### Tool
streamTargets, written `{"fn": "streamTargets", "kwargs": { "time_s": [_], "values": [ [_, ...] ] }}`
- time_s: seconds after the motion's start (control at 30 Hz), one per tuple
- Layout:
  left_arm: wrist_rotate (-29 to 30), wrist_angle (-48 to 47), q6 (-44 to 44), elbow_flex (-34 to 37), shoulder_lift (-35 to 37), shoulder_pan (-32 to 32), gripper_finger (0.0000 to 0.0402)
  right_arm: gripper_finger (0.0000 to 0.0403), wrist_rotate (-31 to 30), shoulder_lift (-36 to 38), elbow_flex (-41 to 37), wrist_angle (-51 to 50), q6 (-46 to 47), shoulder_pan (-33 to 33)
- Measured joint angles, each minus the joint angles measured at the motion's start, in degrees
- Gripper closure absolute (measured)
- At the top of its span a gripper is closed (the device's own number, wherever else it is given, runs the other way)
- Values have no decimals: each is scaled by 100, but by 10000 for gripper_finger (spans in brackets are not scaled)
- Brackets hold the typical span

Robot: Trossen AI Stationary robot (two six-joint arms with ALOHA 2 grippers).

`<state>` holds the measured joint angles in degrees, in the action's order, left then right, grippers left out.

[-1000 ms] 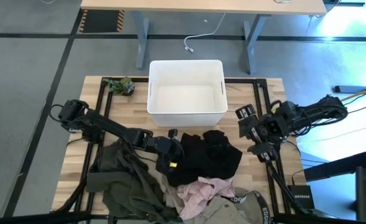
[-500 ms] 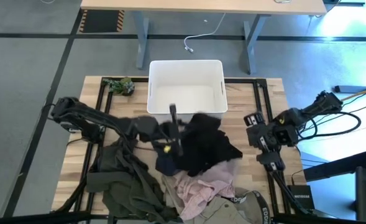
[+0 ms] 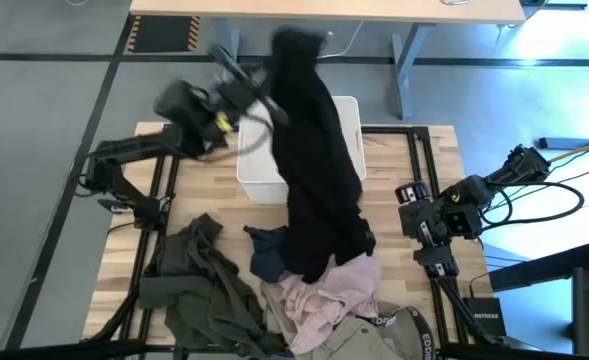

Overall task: Sort clothes
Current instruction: Put the black shirt into the white laundry bin

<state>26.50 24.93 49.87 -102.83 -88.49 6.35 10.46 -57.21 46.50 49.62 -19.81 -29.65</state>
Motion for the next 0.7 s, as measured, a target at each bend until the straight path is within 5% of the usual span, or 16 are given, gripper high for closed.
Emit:
{"fn": "streamTargets", "kwargs": {
  "time_s": [0.27,0.7],
  "values": [
    [-19,-207,-731,-559,11,505,400,181,1,0,0,-49,-6,0],
    [5,-4616,-2790,-539,-635,1190,370,181,-101,0,0,-19,-10,4]
  ]
}}
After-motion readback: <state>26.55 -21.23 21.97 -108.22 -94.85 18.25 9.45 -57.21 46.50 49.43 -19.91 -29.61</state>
